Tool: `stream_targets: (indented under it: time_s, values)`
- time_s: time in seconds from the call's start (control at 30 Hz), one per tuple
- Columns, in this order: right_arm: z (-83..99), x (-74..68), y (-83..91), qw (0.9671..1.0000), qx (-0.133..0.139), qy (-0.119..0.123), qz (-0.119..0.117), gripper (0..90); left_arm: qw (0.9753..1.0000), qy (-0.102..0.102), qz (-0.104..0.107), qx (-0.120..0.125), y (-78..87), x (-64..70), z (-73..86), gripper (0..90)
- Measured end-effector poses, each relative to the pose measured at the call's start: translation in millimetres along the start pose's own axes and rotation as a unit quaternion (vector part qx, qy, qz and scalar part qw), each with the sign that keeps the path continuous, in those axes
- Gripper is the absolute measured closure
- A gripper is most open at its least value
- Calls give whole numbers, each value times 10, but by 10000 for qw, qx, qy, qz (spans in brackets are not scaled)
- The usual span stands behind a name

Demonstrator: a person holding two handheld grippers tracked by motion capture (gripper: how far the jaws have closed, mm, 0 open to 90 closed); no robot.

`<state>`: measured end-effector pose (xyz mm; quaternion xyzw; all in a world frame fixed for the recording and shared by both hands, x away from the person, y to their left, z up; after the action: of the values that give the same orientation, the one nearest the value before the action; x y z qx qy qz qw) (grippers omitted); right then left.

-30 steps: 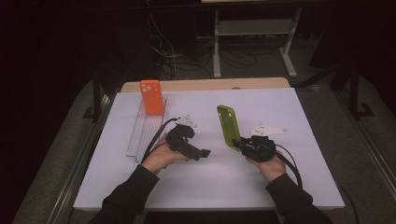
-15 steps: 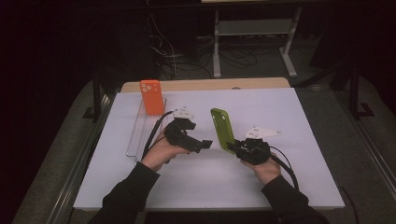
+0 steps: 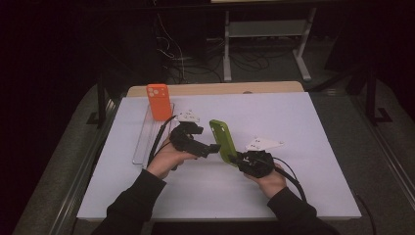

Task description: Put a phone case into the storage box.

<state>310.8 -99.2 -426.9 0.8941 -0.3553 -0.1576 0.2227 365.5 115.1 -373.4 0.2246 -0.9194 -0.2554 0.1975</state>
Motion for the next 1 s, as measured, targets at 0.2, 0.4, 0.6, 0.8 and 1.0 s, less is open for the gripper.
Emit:
stream_targets:
  time_s: [0.2,0.4,0.6,0.8,1.0]
  values:
    - [-2,-87,-22,9998,-54,161,-37,762,10000,3,9,13,-2,-2,-1,0]
    - [-8,-166,-33,9996,-46,252,-129,763,9999,-111,28,41,1,-19,-14,0]
    - [-15,-244,-54,9994,0,251,-234,763,10000,-14,29,73,-4,3,-19,0]
    - [-15,-270,-62,9993,53,236,-276,763,9999,34,39,109,-18,17,-21,0]
    - [-15,-268,-60,9994,73,167,-298,763,9999,84,39,109,-31,37,-27,0]
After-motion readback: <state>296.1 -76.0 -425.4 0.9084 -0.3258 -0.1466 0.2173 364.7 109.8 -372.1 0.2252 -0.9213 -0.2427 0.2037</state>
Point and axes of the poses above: each handheld gripper's, and its own axes: y roughly backward along the jaws, z roughly out of its underside, x roughly to its right, the point moved 2 cm from there along -y, roughly forward along the jaws, and after that the axes turned 2 degrees about z, right-handed, at the moved point
